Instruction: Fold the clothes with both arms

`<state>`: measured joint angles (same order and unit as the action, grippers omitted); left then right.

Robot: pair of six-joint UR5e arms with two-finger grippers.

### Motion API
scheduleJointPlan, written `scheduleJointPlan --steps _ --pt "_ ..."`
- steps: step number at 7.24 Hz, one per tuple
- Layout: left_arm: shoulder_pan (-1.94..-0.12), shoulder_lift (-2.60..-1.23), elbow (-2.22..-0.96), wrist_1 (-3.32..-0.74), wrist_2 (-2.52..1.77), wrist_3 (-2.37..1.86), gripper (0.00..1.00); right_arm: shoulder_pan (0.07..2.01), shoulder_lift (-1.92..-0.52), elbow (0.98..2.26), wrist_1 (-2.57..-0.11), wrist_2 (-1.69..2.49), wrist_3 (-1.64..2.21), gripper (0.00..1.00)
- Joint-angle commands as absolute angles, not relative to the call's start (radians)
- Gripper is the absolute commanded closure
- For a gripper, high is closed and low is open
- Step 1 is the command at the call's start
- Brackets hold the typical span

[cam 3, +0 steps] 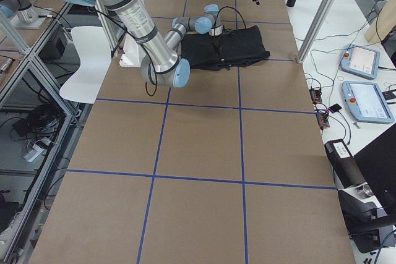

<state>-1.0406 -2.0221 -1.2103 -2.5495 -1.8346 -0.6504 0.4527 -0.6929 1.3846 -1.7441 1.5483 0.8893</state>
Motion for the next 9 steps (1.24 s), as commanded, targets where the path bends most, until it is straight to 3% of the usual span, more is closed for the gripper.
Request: scheduleJointPlan --steps 1,4,7,9 --pt "-1.04 -2.023 -1.21 -2.548 -1.835 -0.65 0.0 0.469 -0.693 1.385 -1.787 1.551 0.864 0.0" --pt "-1.04 -2.023 -1.207 -2.548 -1.835 -0.65 0.0 0.595 -0.78 1.385 -1.799 1.575 0.717 0.0" --pt "-1.04 -2.023 -1.207 -2.548 -1.835 -0.65 0.0 0.65 -0.68 1.378 -1.793 1.618 0.719 0.0" --pt "-1.04 -2.028 -1.224 -2.545 -1.85 -0.675 0.0 0.66 -0.643 1.316 -1.648 1.676 0.765 0.0"
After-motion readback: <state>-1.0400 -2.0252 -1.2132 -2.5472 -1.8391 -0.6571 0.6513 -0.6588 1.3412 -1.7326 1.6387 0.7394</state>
